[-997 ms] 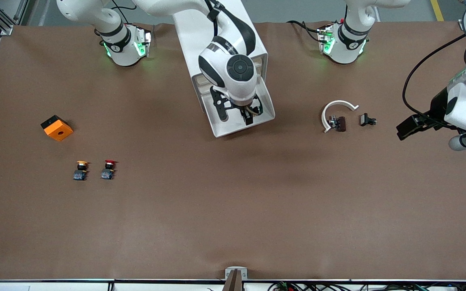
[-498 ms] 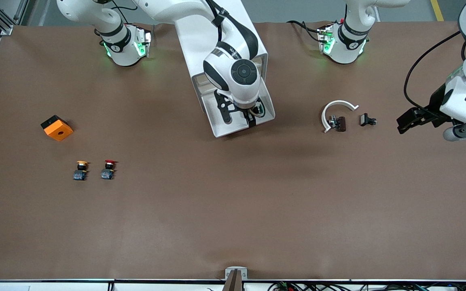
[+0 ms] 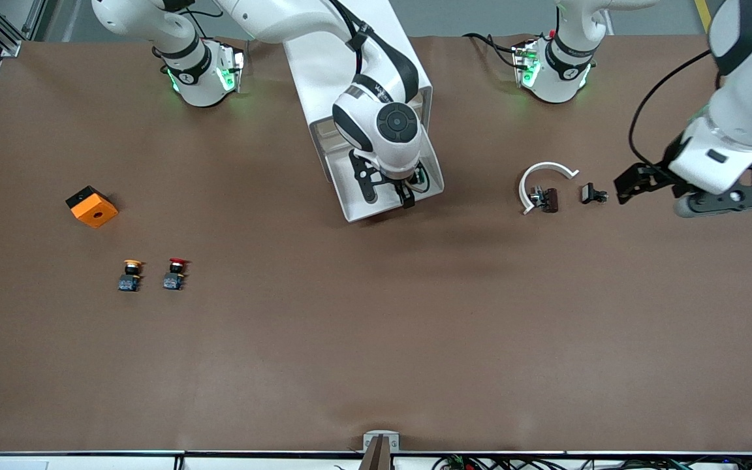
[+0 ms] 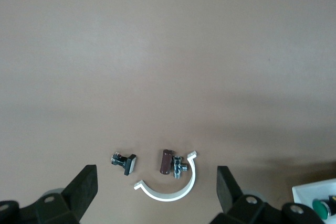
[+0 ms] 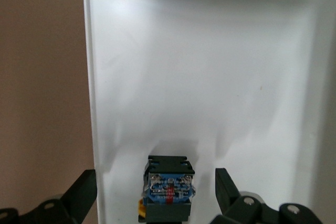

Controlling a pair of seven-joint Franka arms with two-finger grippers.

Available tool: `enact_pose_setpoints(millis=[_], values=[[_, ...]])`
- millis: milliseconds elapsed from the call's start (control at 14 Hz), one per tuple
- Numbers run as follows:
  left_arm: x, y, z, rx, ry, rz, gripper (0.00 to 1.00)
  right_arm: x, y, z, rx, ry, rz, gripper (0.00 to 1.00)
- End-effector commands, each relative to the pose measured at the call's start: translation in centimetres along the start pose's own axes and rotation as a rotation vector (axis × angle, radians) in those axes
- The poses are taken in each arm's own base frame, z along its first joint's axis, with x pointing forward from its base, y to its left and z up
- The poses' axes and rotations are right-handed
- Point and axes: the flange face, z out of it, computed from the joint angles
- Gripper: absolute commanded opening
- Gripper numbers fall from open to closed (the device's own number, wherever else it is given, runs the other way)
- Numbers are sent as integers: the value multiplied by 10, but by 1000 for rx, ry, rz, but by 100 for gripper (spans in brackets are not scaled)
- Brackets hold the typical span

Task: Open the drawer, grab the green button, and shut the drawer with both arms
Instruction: 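Grasp and lift the green button with the right gripper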

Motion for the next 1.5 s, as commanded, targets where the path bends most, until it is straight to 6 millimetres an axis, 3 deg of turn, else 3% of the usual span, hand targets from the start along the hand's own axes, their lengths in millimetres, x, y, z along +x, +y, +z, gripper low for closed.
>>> enact_pose_setpoints(millis=[0,142,356,570,783,1068,1210,1424], values=[[-14,12,9,8,-7,35,100,-14,2,4,-3,-11,-14,73],[-15,24,19,4,-26,52,100,-19,5,4,-3,-11,-37,40],[-15,53,40,-40,-78,68,100,-22,7,6,-2,-9,-52,0],[-21,79,74,-34,-141,115,100,-19,2,-4,5,-17,-81,0],[-22,113,120,-33,-229,108,100,-3,-21,-53,8,-72,-142,0],[-27,147,185,-23,-349,141,100,46,-45,-119,-43,-164,-462,0],[-28,164,211,-28,-371,157,100,66,-41,-161,-38,-161,-639,0],[-33,211,247,-30,-354,118,100,131,-49,-220,44,-172,-807,0]])
